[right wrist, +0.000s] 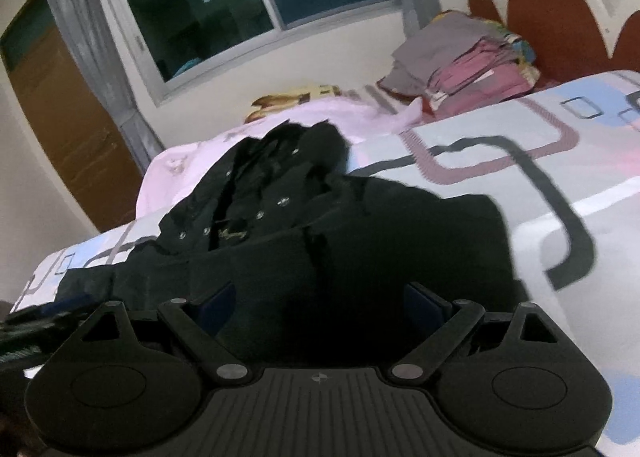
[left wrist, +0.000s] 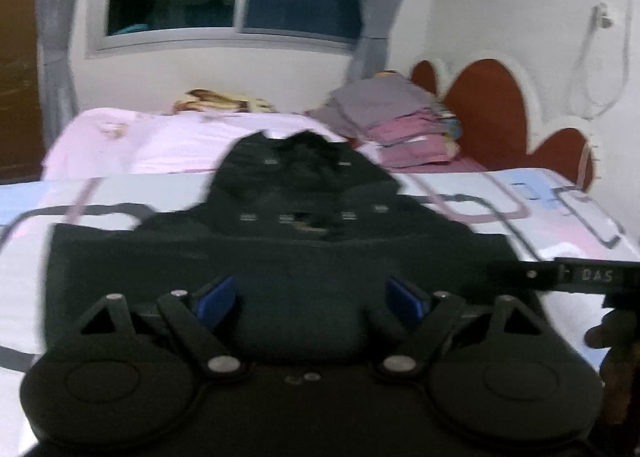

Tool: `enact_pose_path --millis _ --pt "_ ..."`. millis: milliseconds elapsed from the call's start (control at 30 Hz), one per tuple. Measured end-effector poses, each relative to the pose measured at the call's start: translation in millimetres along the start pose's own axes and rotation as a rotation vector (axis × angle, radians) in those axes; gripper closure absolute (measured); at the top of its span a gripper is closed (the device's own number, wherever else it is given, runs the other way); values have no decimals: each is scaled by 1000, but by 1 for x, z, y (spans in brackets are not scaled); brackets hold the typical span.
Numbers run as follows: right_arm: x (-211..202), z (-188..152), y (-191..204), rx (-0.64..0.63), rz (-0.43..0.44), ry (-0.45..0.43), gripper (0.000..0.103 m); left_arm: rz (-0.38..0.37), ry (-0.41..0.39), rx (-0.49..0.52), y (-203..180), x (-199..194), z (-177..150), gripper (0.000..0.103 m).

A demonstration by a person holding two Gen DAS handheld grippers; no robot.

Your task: Fold large clothes

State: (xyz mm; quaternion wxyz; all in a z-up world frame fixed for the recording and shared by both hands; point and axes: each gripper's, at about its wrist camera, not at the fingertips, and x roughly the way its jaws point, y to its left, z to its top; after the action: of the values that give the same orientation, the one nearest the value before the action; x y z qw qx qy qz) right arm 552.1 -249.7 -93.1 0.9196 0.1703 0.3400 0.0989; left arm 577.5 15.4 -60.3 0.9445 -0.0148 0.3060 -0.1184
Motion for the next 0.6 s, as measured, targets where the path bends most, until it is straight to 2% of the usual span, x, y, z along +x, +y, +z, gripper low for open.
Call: enact_pose_path --millis 233,267,300,333,367,400,433,500,533,567,600 --pt "40 2 2 -21 -16 57 13 105 6 -28 54 3 5 30" --pt "47 0 3 -35 -16 74 19 117 3 -43 64 5 4 30" --pt "54 -1 4 -55 -18 95 42 132 7 -65 77 11 3 30" --pt "60 -4 5 -80 -25 110 46 141 24 -75 88 19 0 30" --pt "67 -8 7 -111 -38 129 46 154 77 -83 99 35 -6 31" --pt "74 -13 9 -143 -57 147 46 130 125 -109 109 49 -14 31" --pt "78 -19 12 -174 -72 146 46 93 144 -135 117 61 -25 29" --pt "83 -23 15 -198 -100 146 46 97 131 -126 117 66 -30 30" --pt "82 -20 15 -196 -103 155 46 105 139 -114 115 64 -27 32" --pt "79 -17 14 -192 -106 160 46 113 143 -111 115 59 -25 43" --pt "71 -12 14 -189 -127 141 46 127 128 -116 116 48 -21 47"
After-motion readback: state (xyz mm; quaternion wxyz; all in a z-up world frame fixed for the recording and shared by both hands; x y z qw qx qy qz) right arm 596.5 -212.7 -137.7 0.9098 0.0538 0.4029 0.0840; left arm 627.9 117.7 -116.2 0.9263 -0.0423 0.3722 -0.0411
